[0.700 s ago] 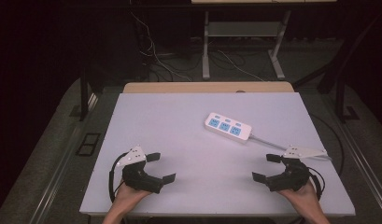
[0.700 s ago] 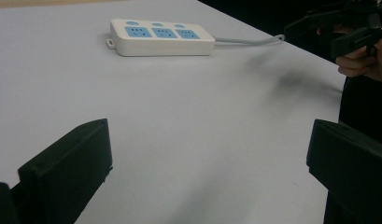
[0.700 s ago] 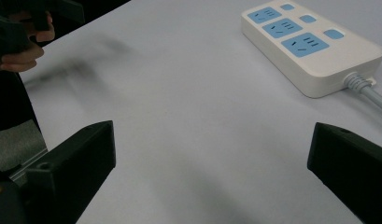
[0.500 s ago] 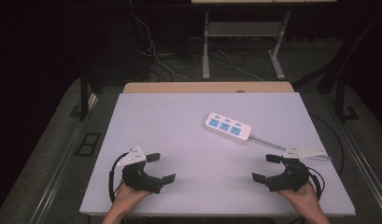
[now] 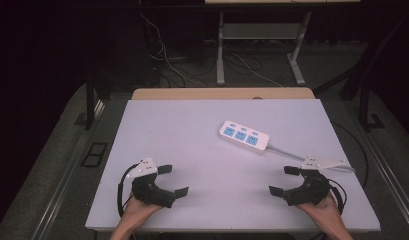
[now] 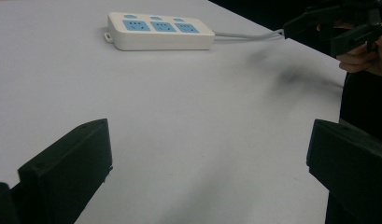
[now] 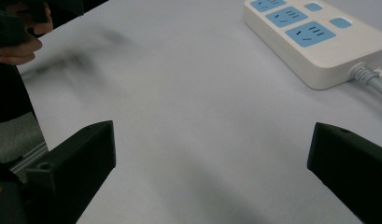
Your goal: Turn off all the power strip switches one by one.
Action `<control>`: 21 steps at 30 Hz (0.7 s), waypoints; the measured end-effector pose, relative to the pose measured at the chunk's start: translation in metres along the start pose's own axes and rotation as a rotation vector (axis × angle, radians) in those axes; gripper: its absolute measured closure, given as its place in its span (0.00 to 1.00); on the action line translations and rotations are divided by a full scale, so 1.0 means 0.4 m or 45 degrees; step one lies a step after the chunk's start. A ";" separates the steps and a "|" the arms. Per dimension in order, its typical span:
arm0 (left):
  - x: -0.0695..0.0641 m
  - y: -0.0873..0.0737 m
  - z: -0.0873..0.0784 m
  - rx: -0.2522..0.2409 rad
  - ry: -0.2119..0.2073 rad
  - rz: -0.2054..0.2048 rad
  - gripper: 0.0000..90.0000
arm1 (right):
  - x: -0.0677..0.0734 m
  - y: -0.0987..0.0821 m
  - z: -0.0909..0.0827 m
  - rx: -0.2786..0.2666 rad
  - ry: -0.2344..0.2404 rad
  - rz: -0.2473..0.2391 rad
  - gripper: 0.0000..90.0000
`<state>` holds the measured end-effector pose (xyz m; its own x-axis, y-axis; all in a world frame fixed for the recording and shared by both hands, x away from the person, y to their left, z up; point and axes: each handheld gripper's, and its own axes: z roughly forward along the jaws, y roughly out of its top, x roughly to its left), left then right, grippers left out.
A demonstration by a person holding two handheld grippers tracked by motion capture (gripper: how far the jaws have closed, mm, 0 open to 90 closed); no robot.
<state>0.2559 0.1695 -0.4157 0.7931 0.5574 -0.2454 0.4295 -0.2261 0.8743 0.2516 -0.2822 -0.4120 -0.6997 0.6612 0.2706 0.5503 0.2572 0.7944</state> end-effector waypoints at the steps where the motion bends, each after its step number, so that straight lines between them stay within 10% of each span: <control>1: 0.000 0.000 0.000 0.000 0.000 0.000 0.00 | 0.000 0.000 0.001 0.005 -0.002 0.000 0.01; 21: 0.001 -0.003 0.001 0.007 0.005 -0.001 0.00 | 0.001 0.025 0.000 0.106 0.012 -0.028 0.01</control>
<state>0.2558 0.1696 -0.4171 0.7909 0.5610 -0.2444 0.4325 -0.2298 0.8719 0.2567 -0.2795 -0.4041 -0.7163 0.6480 0.2588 0.5703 0.3300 0.7522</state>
